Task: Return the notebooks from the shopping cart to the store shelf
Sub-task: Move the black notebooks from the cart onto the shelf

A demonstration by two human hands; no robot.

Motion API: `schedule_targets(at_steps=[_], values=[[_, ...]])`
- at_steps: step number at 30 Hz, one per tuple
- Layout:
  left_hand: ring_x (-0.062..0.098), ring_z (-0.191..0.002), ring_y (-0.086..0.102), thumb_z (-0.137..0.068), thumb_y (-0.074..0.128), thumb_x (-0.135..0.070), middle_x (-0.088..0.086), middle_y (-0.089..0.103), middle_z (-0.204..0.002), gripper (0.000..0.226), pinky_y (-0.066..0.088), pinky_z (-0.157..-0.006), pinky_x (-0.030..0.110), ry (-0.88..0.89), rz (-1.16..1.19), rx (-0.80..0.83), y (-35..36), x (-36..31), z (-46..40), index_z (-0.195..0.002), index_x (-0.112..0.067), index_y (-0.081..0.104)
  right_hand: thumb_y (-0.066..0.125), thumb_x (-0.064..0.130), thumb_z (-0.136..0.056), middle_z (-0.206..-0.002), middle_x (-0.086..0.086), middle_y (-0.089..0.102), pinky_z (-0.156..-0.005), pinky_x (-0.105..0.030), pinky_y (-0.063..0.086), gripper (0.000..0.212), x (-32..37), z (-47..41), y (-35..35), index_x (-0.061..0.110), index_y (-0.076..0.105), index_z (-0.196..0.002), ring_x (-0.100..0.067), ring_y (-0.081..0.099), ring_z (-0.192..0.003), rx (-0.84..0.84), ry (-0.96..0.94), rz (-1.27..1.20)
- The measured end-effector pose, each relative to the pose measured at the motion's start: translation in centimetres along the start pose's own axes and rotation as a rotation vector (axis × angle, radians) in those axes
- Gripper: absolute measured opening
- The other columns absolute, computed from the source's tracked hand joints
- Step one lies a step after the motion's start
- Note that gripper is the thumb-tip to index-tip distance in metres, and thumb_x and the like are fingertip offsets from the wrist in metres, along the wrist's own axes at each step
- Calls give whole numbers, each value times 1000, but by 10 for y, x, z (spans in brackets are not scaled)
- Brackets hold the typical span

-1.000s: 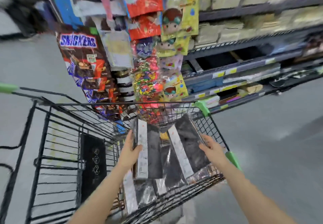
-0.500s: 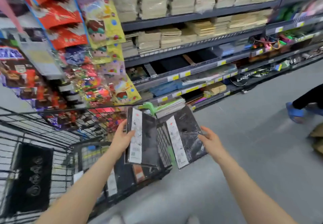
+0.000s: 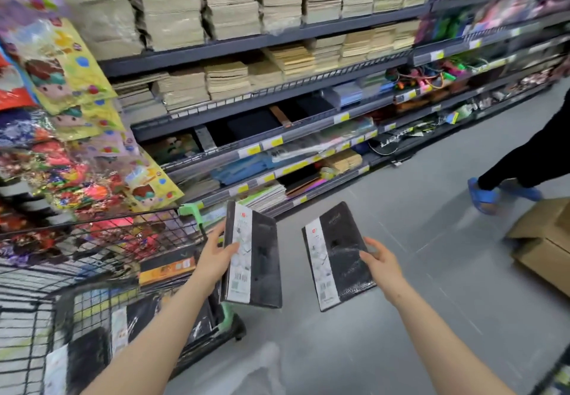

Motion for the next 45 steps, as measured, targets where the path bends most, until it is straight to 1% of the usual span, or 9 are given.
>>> schedule_targets(at_steps=[10, 16, 19, 22, 25, 35, 39, 42, 45], values=[[21, -85, 62, -95, 51, -13, 10, 59, -123, 55, 47, -61, 25, -50, 80, -66, 14, -30, -124, -144, -22, 28, 49, 7, -93, -127, -14, 55, -96, -37, 46, 44, 58, -117, 25, 13, 41, -136, -31, 55, -115, 49, 32, 0], [23, -86, 61, -93, 51, -5, 10, 60, -119, 51, 49, -80, 35, -87, 104, -165, -9, -52, -188, -139, -21, 36, 48, 4, -94, -114, -12, 57, -61, -9, 51, 42, 108, -189, 67, 9, 42, -135, -22, 59, -89, 105, 57, 1], [23, -89, 63, -92, 54, -9, 9, 59, -123, 54, 49, -88, 40, -100, 133, -230, -30, -61, -204, -141, -22, 35, 48, 7, -95, -122, -11, 57, -78, -20, 50, 42, 132, -215, 88, 14, 42, -136, -25, 58, -104, 145, 66, -2], [26, -102, 61, -92, 55, -13, 9, 55, -129, 57, 47, -92, 42, -120, 163, -300, -53, -67, -214, -143, -25, 32, 45, 5, -95, -113, -10, 57, -67, -14, 48, 38, 164, -238, 114, 14, 43, -133, -19, 57, -88, 195, 67, -15], [27, -109, 56, -94, 51, -8, 10, 51, -133, 55, 44, -89, 35, -116, 194, -389, -74, -70, -223, -143, -23, 32, 48, 8, -95, -130, -11, 51, -90, -27, 40, 41, 187, -268, 145, 14, 44, -135, -18, 49, -101, 243, 16, 27], [-19, -53, 54, -94, 49, -3, -12, 38, -120, 52, 37, -44, -1, -34, 351, -655, -104, -49, -263, -141, -20, 36, 51, 17, -94, -145, 2, 40, -114, -47, 26, 45, 215, -375, 295, 26, 42, -137, -19, 38, -133, 522, -23, -30], [-11, -64, 62, -91, 55, -8, -13, 52, -112, 49, 47, -58, 3, -13, 336, -715, -125, -16, -279, -133, -30, 44, 43, 11, -97, -143, -2, 42, -111, -40, 25, 41, 223, -398, 343, 16, 41, -138, -20, 37, -134, 508, -23, -79], [24, -93, 64, -74, 68, -31, 0, 59, -102, 57, 49, -92, 38, -35, 235, -703, -140, 6, -290, -124, -52, 48, 40, 11, -98, -143, -2, 42, -109, -37, 29, 43, 223, -417, 383, 14, 35, -141, -19, 38, -133, 535, 8, -155], [1, -68, 65, -90, 57, -10, -16, 67, -69, 51, 50, -64, 14, -1, 223, -691, -144, 18, -301, -129, -41, 45, 46, 20, -96, -142, -4, 45, -109, -40, 33, 36, 222, -432, 414, 16, 44, -132, -22, 44, -129, 542, -18, -140]])
Point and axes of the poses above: each hand's wrist, its own z-axis away from the middle knuckle, its own y-axis out of the palm, x = y × z, the point moved 5 cm from there along -z, towards the middle knuckle
